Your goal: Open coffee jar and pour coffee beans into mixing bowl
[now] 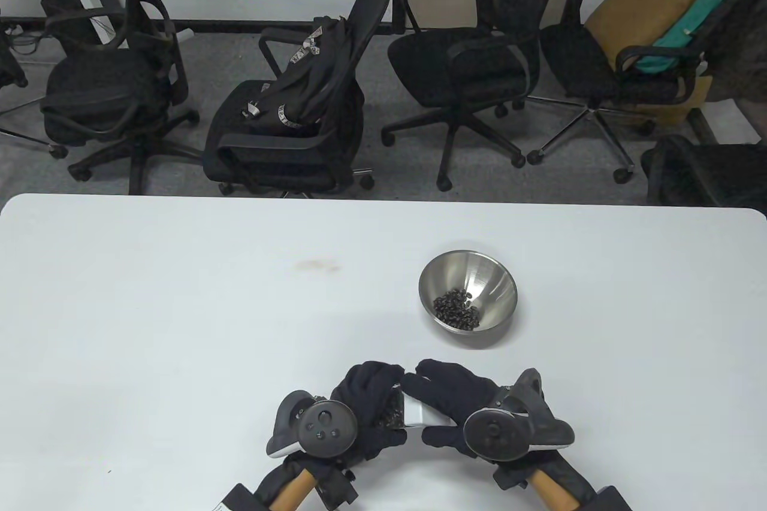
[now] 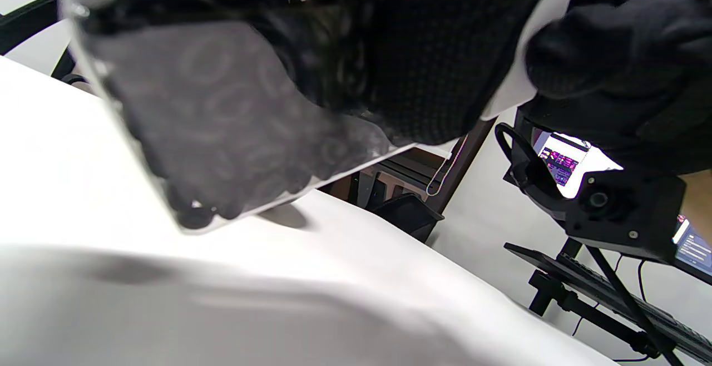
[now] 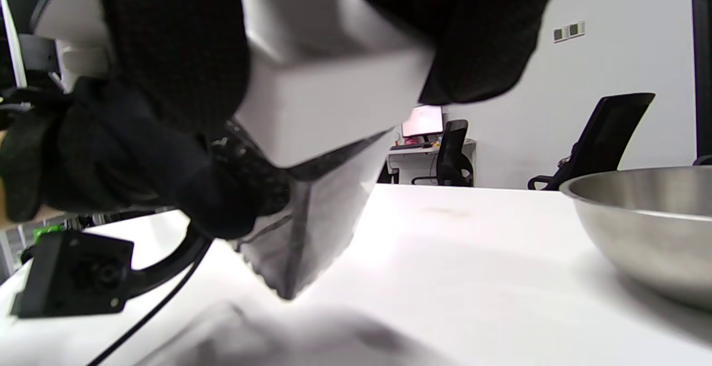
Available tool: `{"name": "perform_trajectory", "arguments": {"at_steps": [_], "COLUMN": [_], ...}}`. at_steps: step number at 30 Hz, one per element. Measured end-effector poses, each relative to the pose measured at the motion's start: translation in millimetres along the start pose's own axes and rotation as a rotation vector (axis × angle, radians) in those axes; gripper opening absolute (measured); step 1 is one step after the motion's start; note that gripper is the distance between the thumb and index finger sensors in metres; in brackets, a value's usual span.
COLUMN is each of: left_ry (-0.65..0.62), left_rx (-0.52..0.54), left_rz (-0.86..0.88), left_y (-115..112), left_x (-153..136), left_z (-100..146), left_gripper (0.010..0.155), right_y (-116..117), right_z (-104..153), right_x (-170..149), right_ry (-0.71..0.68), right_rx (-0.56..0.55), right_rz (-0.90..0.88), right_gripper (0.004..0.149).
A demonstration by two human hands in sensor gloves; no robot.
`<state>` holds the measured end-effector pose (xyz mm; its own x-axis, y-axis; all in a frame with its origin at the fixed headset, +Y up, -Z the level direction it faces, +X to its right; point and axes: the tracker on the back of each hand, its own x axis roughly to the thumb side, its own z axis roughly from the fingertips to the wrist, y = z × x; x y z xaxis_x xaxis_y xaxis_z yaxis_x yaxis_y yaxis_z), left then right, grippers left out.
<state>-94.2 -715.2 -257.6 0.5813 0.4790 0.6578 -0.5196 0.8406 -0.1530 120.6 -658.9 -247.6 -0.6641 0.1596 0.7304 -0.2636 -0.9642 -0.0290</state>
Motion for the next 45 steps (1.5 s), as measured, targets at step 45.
{"name": "perform_trajectory", "arguments": {"at_steps": [45], "left_ry": [-0.030], "left_rx": [0.056], "left_rz": [-0.134], "left_y": [-7.3], "left_x": [14.7], "left_z": [2.2], "left_gripper": [0.092], "right_y": [-5.6], "right_z": [2.9], "right_x": [-2.3], "right_ry": [0.129], "right_rx": [-0.048], "right_rz": [-0.011], "right_gripper": [0.092]}}
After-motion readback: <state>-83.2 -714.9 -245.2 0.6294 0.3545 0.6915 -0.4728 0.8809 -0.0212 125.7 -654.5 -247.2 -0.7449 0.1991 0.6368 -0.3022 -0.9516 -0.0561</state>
